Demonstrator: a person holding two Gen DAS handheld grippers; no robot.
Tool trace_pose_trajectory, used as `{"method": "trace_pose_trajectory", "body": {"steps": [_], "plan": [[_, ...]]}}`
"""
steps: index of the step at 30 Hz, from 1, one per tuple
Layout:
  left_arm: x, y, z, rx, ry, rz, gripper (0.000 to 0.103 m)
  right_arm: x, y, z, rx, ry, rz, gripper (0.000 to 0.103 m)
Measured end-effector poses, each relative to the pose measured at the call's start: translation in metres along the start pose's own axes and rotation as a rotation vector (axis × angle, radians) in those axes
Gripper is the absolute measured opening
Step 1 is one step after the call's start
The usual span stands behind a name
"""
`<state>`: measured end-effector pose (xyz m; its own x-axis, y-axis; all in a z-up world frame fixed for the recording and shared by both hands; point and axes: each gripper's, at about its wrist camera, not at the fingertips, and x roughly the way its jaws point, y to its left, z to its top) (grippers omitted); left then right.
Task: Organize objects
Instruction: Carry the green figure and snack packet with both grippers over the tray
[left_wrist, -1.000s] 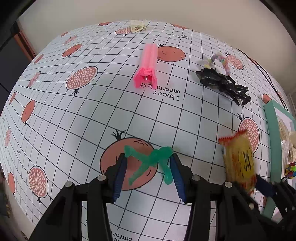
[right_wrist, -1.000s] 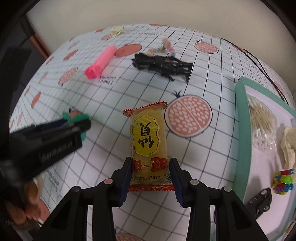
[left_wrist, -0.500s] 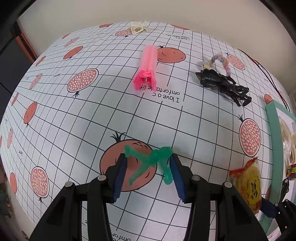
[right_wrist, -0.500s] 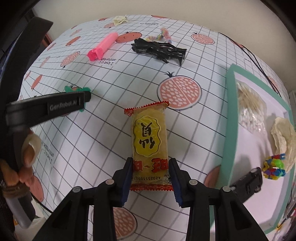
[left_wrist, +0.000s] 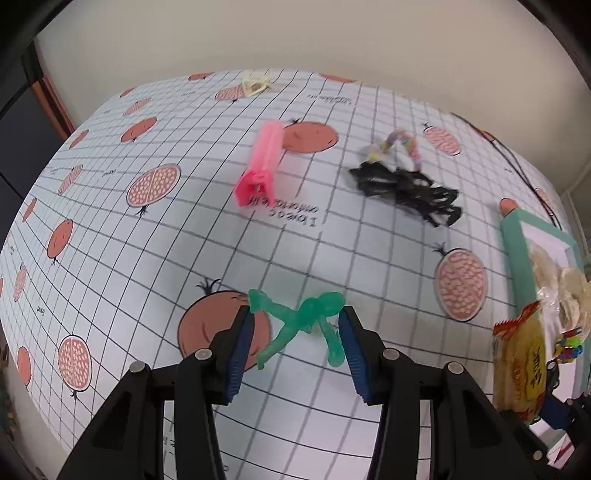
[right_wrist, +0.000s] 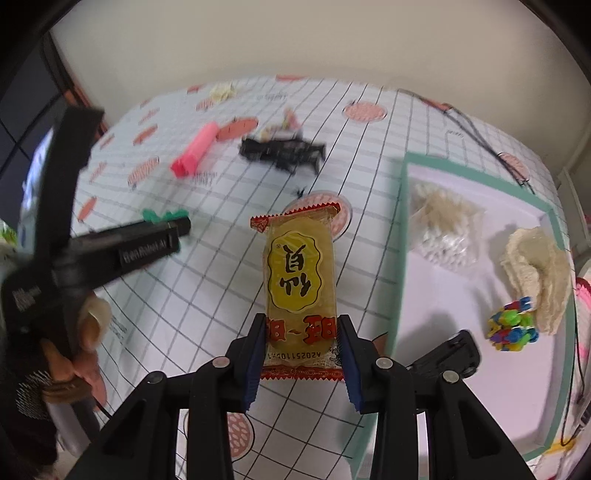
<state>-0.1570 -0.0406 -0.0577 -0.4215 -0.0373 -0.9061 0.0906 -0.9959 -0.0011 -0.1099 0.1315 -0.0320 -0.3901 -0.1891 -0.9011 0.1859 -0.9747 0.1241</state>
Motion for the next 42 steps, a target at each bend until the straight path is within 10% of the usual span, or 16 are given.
{"method": "trace_pose_trajectory", "body": {"steps": [24,42], "plan": [[-0.042,-0.073,-0.008,0.043,-0.126,-0.225,0.049,-0.061,-0.136,-0.027,0.340,-0.184,-0.088,0.039],[-0.084,-0.188,-0.066,0.412,-0.171,-0.308,0.049,-0.062,-0.203,-0.064,0.516,-0.141,-0.158,0.040]]}}
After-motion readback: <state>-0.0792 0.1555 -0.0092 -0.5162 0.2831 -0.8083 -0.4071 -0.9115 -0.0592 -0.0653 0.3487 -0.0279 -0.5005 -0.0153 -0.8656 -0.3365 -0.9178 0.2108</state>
